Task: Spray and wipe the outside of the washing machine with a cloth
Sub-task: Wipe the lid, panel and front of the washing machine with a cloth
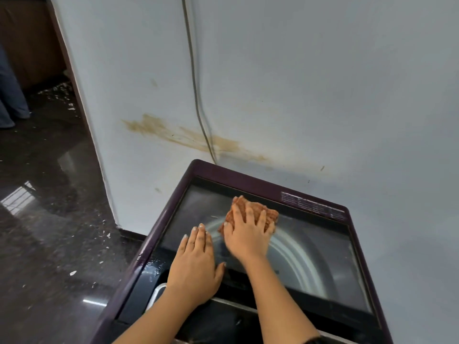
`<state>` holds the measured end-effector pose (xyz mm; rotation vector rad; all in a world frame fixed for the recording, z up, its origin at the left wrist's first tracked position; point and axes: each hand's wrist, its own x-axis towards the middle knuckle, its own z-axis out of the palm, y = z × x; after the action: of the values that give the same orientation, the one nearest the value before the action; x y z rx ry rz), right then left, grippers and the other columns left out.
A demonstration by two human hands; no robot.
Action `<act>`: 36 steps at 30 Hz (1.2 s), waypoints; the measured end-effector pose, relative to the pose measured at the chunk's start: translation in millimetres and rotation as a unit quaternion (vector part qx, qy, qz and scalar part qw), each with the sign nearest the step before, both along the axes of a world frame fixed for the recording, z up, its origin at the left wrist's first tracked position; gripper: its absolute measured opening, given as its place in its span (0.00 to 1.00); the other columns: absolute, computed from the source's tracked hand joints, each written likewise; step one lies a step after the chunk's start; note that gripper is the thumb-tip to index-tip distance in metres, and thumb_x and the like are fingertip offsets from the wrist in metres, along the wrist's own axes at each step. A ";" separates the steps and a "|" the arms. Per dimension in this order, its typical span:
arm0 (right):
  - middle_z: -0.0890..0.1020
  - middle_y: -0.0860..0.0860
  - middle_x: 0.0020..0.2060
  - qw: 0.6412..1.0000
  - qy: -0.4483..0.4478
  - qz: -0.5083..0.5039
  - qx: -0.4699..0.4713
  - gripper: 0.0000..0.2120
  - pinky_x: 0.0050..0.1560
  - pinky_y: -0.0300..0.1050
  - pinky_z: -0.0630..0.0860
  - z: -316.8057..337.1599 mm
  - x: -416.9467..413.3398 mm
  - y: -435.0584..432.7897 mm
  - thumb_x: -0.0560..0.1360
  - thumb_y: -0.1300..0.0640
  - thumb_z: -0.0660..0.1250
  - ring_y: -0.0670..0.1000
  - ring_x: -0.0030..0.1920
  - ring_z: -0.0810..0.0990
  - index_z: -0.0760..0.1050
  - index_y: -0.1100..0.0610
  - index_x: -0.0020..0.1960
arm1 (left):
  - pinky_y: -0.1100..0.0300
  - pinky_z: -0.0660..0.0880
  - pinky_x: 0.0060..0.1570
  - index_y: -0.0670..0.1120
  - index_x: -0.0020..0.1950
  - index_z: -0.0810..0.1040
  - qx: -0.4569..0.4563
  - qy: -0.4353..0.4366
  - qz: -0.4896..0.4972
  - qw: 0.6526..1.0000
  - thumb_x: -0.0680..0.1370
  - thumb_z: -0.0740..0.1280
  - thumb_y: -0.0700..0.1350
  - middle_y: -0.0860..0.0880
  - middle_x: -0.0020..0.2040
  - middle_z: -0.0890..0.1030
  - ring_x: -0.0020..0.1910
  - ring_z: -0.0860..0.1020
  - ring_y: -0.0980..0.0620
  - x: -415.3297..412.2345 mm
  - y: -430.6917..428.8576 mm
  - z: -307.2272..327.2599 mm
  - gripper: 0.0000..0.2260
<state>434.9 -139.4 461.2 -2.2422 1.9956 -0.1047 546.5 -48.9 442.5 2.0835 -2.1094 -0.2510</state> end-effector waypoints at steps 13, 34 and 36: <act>0.58 0.46 0.76 0.988 -0.028 0.153 0.006 0.24 0.72 0.64 0.42 -4.0 90.4 -3.9 0.77 0.42 0.52 0.58 0.76 0.48 0.59 0.41 0.72 | 0.51 0.40 0.73 0.38 0.74 0.39 0.017 0.044 0.028 0.999 0.75 0.51 0.52 0.38 0.76 0.44 0.75 0.41 0.43 55.4 4.0 4.6 0.35; 0.59 0.44 0.75 0.993 -0.023 0.111 0.013 0.23 0.73 0.59 0.46 0.9 71.6 103.3 0.77 0.41 0.52 0.56 0.76 0.51 0.59 0.38 0.72 | 0.56 0.42 0.72 0.38 0.74 0.48 -0.026 0.105 0.016 0.994 0.77 0.50 0.44 0.40 0.77 0.49 0.76 0.46 0.46 82.9 57.1 15.2 0.27; 0.55 0.44 0.77 0.996 -0.013 0.084 0.039 0.24 0.73 0.61 0.44 4.8 72.0 101.0 0.78 0.40 0.51 0.58 0.76 0.47 0.54 0.37 0.73 | 0.57 0.43 0.72 0.38 0.74 0.48 -0.047 0.119 0.020 0.992 0.78 0.50 0.43 0.40 0.77 0.49 0.76 0.47 0.46 76.9 56.6 21.5 0.26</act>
<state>507.0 -38.3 466.0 -2.3356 1.7569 -0.0386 623.3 7.6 464.0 1.9341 -1.9011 -0.3682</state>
